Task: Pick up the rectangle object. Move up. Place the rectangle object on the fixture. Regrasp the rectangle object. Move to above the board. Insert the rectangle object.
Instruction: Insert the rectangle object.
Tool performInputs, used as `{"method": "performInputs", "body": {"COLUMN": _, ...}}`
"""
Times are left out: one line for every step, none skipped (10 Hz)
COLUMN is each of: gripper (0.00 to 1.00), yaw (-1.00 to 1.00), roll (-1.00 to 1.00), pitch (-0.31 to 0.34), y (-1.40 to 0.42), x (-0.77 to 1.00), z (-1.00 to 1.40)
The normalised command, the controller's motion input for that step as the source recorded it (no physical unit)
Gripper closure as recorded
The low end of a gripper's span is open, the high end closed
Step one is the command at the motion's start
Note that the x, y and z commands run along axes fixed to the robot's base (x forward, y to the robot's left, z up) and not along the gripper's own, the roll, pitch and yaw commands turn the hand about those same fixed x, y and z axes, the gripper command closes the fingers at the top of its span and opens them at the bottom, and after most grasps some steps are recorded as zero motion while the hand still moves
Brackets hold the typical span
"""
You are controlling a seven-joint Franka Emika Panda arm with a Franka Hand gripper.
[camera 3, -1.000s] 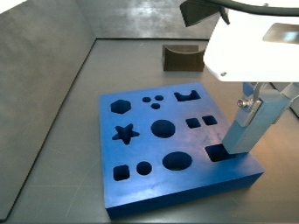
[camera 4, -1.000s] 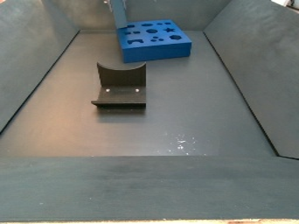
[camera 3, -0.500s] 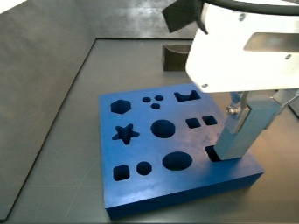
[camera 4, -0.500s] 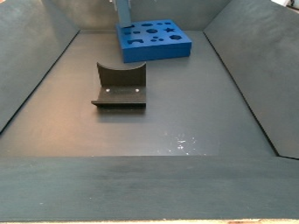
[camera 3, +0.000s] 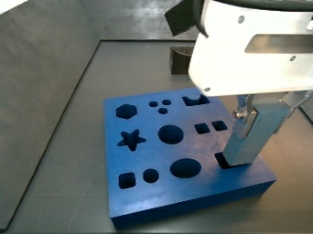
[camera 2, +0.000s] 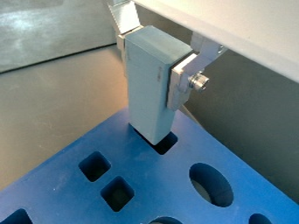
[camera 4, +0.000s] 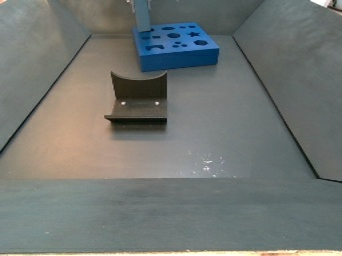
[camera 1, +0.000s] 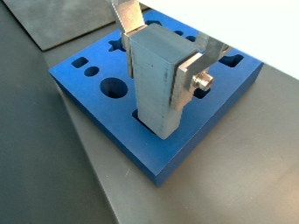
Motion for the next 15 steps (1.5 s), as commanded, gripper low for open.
{"method": "performInputs", "body": {"gripper": 1.00, "yaw": 0.09, "roll": 0.00, "pitch": -0.831, "y": -0.20, "x": -0.69, "z": -0.36}}
{"method": "performInputs", "body": {"gripper": 1.00, "yaw": 0.07, "roll": 0.00, "pitch": -0.869, "y": -0.17, "x": -0.74, "z": -0.33}}
{"method": "performInputs", "body": {"gripper": 1.00, "yaw": 0.06, "roll": -0.15, "pitch": -0.803, "y": -0.10, "x": -0.76, "z": -0.32}}
{"method": "performInputs", "body": {"gripper": 1.00, "yaw": 0.00, "roll": -0.45, "pitch": -0.806, "y": 0.06, "x": -0.77, "z": -0.25}}
{"method": "performInputs", "body": {"gripper": 1.00, "yaw": 0.00, "roll": -0.67, "pitch": -0.666, "y": 0.46, "x": -0.42, "z": -0.28}}
{"method": "performInputs", "body": {"gripper": 1.00, "yaw": 0.00, "roll": -0.67, "pitch": 0.023, "y": 0.43, "x": 0.18, "z": -0.23}}
{"method": "performInputs", "body": {"gripper": 1.00, "yaw": 0.00, "roll": 0.08, "pitch": 0.749, "y": 0.00, "x": 0.87, "z": -0.43}}
{"method": "performInputs", "body": {"gripper": 1.00, "yaw": 0.00, "roll": 0.00, "pitch": 0.754, "y": -0.02, "x": 0.61, "z": -0.05}}
{"method": "performInputs", "body": {"gripper": 1.00, "yaw": 0.00, "roll": -0.05, "pitch": -0.049, "y": 0.04, "x": 0.00, "z": -0.17}}
{"method": "performInputs", "body": {"gripper": 1.00, "yaw": 0.00, "roll": 0.00, "pitch": 0.000, "y": 0.17, "x": 0.28, "z": -1.00}}
{"method": "performInputs", "body": {"gripper": 1.00, "yaw": 0.00, "roll": 0.00, "pitch": 0.000, "y": 0.03, "x": 0.44, "z": -1.00}}
{"method": "performInputs", "body": {"gripper": 1.00, "yaw": 0.00, "roll": 0.00, "pitch": 0.000, "y": 0.00, "x": 0.41, "z": -1.00}}
{"method": "performInputs", "body": {"gripper": 1.00, "yaw": 0.00, "roll": 0.00, "pitch": 0.000, "y": 0.00, "x": 0.28, "z": -1.00}}
{"method": "performInputs", "body": {"gripper": 1.00, "yaw": 0.00, "roll": -0.05, "pitch": -0.160, "y": 0.00, "x": 0.00, "z": -1.00}}
{"method": "performInputs", "body": {"gripper": 1.00, "yaw": 0.00, "roll": -0.03, "pitch": 0.000, "y": 0.00, "x": 0.00, "z": 0.00}}
